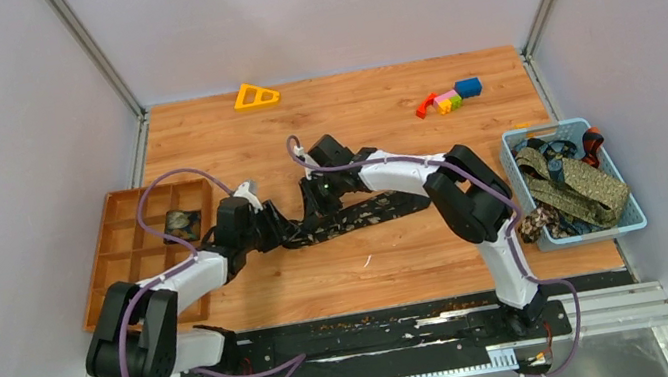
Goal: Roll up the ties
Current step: Roll the tie at the center of the board.
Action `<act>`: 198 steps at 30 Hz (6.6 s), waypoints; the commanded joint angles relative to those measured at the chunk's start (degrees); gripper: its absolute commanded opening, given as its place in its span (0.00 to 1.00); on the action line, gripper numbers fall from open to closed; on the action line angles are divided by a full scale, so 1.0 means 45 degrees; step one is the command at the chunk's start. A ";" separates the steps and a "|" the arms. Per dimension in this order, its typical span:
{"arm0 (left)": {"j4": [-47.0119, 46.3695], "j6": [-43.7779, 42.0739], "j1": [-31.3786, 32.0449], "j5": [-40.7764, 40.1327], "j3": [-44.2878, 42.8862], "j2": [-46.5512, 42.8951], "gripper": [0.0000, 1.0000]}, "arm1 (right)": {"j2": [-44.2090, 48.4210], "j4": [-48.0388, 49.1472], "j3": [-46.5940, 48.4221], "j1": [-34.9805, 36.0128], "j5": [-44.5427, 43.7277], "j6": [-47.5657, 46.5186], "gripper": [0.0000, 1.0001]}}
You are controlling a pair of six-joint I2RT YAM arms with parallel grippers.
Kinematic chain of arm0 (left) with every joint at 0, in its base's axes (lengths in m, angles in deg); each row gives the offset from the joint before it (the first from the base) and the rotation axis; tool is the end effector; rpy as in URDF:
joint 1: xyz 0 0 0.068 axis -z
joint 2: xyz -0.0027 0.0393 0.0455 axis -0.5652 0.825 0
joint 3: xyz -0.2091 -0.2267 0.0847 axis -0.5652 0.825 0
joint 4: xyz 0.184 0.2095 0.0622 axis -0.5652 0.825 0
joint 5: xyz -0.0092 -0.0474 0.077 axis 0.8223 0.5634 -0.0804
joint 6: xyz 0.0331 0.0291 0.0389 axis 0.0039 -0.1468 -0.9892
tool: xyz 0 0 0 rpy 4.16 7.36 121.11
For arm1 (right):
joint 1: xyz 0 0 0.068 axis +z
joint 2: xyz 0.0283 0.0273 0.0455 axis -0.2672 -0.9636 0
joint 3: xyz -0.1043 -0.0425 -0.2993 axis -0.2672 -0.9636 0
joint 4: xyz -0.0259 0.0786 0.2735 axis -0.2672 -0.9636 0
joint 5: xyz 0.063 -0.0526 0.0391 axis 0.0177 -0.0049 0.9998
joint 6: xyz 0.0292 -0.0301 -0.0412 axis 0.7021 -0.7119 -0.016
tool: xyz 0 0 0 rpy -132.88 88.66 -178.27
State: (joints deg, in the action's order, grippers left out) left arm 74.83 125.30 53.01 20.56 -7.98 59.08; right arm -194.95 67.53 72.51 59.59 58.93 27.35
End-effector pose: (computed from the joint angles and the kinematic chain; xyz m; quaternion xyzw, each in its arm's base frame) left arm 0.2281 -0.0871 0.1686 -0.1127 0.8963 -0.2940 0.3123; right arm 0.3454 0.3635 0.1795 -0.2110 0.9043 0.3596 0.0915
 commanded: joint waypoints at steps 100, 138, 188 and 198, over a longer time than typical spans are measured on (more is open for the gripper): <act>1.0464 -0.2852 0.6340 -1.2472 -0.8515 0.5455 0.49 | 1.1873 0.4466 -1.0218 -0.1740 -0.7619 -0.2679 0.97; 0.7600 -0.2914 0.2412 -0.4974 -0.4750 -0.1611 0.73 | 0.7087 0.4457 -0.6023 -0.1149 -0.1318 0.0759 0.81; 0.2776 -0.2231 -0.1885 -0.0506 -0.0395 -0.3310 0.99 | 0.0629 0.1956 -0.0234 0.0783 -0.1450 0.1029 0.12; 0.1722 -0.2200 -0.1884 0.0358 -0.0235 -0.2313 0.97 | 0.0661 0.2041 -0.0664 0.0605 -0.1629 0.0967 0.10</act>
State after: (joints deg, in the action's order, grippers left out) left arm 87.63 115.81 44.87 19.27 -9.34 47.84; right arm -191.62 75.97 70.41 62.83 52.74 32.88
